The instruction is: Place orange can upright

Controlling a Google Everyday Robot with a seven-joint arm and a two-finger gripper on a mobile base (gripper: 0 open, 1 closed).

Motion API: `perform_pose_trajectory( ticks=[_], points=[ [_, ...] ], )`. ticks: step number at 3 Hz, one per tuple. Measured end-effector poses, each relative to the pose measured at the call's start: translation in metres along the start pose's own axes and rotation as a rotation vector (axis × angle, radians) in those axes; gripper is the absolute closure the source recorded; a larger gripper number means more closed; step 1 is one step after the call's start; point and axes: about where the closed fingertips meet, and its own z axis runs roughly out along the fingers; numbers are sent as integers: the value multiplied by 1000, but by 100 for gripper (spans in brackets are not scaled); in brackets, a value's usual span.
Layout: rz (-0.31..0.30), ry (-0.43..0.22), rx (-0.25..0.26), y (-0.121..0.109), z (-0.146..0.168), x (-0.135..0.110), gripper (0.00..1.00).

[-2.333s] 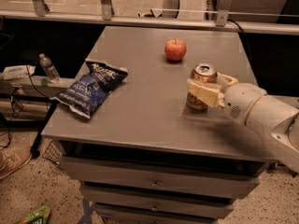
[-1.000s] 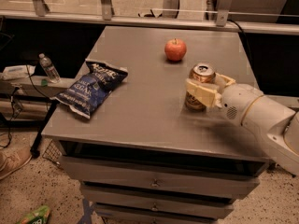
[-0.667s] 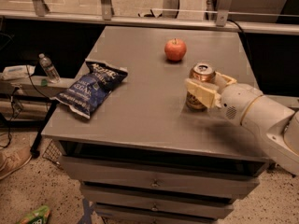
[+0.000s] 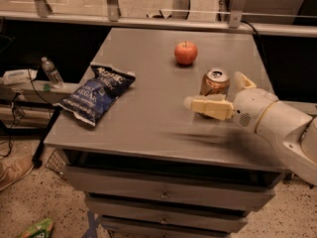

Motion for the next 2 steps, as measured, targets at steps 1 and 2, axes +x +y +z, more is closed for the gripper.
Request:
perform_pose_trajectory(
  ticks=[1, 2],
  points=[
    [-41, 6, 53, -11, -22, -12, 0],
    [-87, -3, 151, -35, -55, -27, 0]
  ],
)
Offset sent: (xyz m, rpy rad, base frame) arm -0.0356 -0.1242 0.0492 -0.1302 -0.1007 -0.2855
